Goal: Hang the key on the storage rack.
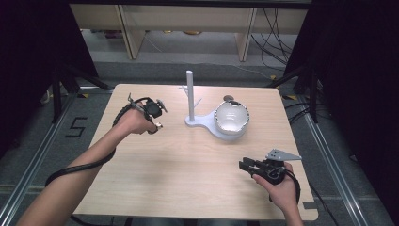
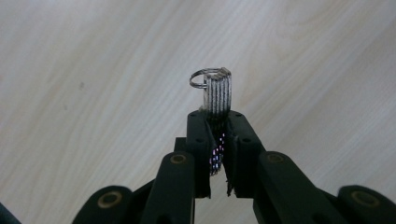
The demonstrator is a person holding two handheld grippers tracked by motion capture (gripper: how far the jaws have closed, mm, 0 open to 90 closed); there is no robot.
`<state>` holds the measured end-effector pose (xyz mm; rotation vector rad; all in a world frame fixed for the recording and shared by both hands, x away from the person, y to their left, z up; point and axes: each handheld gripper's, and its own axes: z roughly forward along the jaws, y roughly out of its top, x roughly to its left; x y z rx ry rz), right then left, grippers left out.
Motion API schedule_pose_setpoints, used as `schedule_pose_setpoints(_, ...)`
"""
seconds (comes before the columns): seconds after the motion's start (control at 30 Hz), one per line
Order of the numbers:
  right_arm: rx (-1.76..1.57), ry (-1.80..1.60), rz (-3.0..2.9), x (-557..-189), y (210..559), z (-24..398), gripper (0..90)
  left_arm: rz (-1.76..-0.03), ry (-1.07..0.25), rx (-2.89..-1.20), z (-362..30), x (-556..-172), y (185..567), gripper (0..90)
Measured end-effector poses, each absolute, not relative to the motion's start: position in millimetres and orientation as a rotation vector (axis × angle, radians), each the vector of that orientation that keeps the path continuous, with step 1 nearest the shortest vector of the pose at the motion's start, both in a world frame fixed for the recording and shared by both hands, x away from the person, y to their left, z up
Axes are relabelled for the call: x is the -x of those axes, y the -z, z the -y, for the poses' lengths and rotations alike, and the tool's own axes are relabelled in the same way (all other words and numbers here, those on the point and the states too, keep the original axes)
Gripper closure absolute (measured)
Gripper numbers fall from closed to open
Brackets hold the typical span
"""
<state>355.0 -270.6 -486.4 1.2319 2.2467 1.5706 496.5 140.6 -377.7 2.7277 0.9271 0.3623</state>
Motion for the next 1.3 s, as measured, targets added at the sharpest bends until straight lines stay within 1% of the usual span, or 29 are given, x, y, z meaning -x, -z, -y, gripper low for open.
schedule_pose_setpoints(0.17,-1.237,-1.576,-2.245,-354.7,486.9,269.7,67.5,-0.935,-0.401,-2.647,-141.4,-500.5,364.2,80.9)
schedule_pose_setpoints(0.2,-1.237,-1.576,-2.245,-354.7,486.9,269.7,67.5,-0.927,-0.427,-2.635,-141.9,-502.0,360.3,80.9)
schedule_pose_setpoints(0.3,-1.181,-1.556,-2.238,-357.0,487.4,272.5,67.5,-0.925,-0.459,-2.596,-142.2,-505.4,351.2,80.9)
schedule_pose_setpoints(0.33,-1.191,-1.552,-2.232,-357.5,488.0,272.3,67.5,-0.929,-0.479,-2.555,-142.0,-507.4,345.6,80.9)
schedule_pose_setpoints(0.4,-1.181,-1.544,-2.232,-356.6,486.8,274.3,67.5,-0.927,-0.491,-2.533,-142.3,-508.5,342.5,80.9)
schedule_pose_setpoints(0.47,-1.193,-1.557,-2.231,-356.4,487.0,273.7,67.5,-0.927,-0.534,-2.486,-142.6,-510.3,336.9,80.9)
schedule_pose_setpoints(0.53,-1.196,-1.562,-2.223,-356.9,488.5,273.9,67.5,-0.934,-0.561,-2.41,-142.7,-512.0,331.4,80.9)
schedule_pose_setpoints(0.77,-1.193,-1.564,-2.228,-356.6,489.4,274.5,67.3,-0.919,-0.602,-2.365,-140.8,-514.9,325.9,80.9)
schedule_pose_setpoints(0.87,-1.196,-1.559,-2.234,-356.4,489.5,273.9,67.2,-0.914,-0.618,-2.306,-138.7,-516.4,321.1,80.9)
schedule_pose_setpoints(1.07,-1.214,-1.557,-2.242,-357.2,491.7,272.7,67.0,-0.889,-0.643,-2.256,-133.2,-516.8,315.0,80.9)
schedule_pose_setpoints(1.13,-1.198,-1.558,-2.241,-357.0,491.5,273.7,66.9,-0.882,-0.65,-2.216,-129.9,-516.1,314.0,80.9)
schedule_pose_setpoints(1.3,-1.21,-1.558,-2.24,-357.4,492.2,272.9,66.7,-0.848,-0.665,-2.195,-124.3,-515.0,311.0,80.9)
